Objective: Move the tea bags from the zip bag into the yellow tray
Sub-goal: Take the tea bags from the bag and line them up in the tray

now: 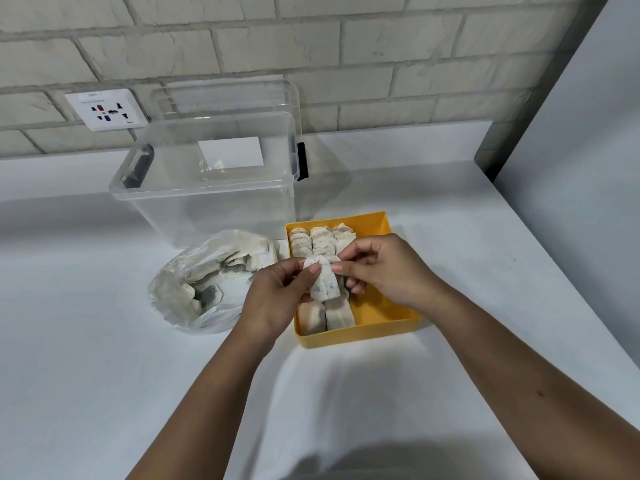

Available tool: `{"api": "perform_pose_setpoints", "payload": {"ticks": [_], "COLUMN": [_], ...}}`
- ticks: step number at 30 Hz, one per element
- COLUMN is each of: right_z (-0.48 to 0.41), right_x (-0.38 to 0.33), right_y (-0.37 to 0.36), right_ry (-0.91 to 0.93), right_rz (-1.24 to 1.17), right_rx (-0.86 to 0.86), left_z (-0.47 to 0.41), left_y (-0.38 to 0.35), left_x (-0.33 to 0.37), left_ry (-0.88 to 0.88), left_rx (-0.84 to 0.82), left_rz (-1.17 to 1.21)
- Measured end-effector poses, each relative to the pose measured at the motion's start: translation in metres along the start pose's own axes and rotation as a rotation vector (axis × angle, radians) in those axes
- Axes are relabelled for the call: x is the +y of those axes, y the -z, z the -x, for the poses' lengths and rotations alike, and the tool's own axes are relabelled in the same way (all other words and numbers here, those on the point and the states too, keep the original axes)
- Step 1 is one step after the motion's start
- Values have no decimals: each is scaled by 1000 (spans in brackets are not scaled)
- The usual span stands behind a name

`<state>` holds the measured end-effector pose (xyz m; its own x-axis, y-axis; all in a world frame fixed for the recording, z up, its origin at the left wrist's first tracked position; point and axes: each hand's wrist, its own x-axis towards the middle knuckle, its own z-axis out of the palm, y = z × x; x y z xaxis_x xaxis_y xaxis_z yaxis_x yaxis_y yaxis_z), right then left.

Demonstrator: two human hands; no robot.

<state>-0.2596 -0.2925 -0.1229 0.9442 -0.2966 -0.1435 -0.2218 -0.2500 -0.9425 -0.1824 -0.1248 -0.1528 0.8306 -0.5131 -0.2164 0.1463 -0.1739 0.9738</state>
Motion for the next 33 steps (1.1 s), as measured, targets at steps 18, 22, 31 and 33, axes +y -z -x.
{"api": "perform_pose_setpoints", "payload": {"ticks": [18, 22, 31, 33], "right_z": [2, -1, -31, -37], "right_x": [-1, 9, 50, 54], "right_y": [11, 23, -1, -5], "right_ry": [23, -25, -216, -224], "right_rz": [58, 329, 666, 705], "right_rx": [143, 159, 135, 195], "left_z": [3, 0, -2, -1], "left_y": [-1, 6, 7, 7], "left_x": [1, -1, -5, -4], "left_ry": [27, 18, 41, 39], "left_rx": [52, 80, 91, 82], "left_rz": [52, 33, 20, 28]}}
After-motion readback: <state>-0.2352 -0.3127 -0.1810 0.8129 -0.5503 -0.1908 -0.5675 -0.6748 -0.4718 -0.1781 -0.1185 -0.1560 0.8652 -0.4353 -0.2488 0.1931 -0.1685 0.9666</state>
